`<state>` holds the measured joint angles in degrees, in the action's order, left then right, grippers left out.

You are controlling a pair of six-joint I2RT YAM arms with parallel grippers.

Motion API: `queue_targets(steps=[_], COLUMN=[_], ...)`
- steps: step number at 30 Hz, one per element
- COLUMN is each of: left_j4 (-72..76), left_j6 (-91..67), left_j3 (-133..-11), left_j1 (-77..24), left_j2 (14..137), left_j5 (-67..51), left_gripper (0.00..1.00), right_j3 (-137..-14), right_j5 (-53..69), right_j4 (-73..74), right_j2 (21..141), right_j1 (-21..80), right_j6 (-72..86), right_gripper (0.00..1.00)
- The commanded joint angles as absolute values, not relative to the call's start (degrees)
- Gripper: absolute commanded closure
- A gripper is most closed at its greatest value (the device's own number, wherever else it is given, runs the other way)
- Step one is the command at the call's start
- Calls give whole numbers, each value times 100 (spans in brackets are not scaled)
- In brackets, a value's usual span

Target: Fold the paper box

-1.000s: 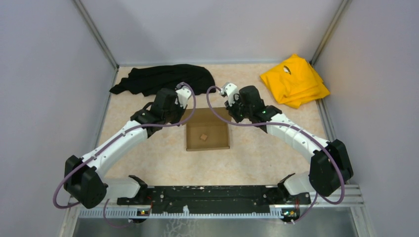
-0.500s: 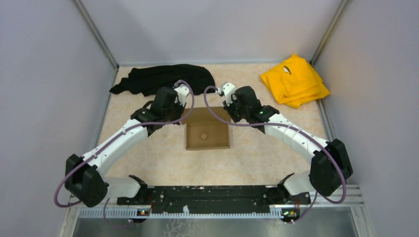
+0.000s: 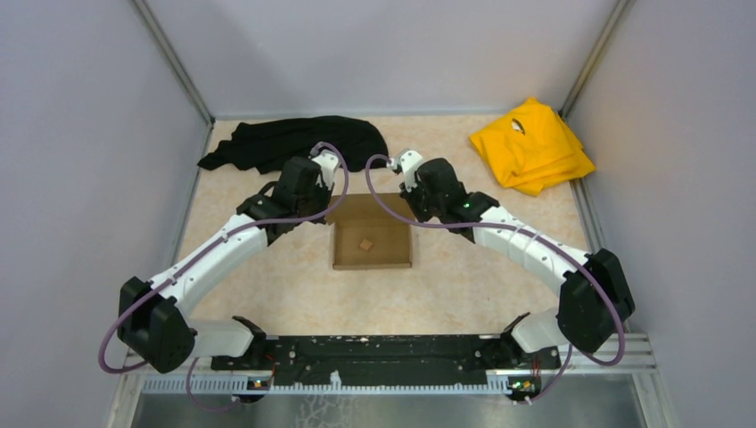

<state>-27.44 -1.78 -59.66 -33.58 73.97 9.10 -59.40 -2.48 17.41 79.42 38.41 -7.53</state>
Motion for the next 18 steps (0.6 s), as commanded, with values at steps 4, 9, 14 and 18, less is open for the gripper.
queue_targets(steps=[4, 9, 14, 18], left_j4=[-2698, -2707, -2700, -2696], left_j6=[-195, -104, -79, -63], left_j3=[-6056, -6056, -6030, -5988], left_j1=[-3417, -3416, -3417, -3418], left_j2=[7382, 7311, 7267, 7290], left_j5=[899, 974, 1037, 1085], left_gripper=[85, 72, 72, 71], right_j3=[-6255, -6243, -6220, -6223], right_j5=[-131, -132, -142, -164], right_j4=[1349, 1360, 1354, 1360], right_j2=[7967, 7969, 7972, 7961], right_j1=[4045, 4043, 4044, 4043], right_j6=[-642, -666, -673, -677], right_gripper=[100, 100, 100, 100])
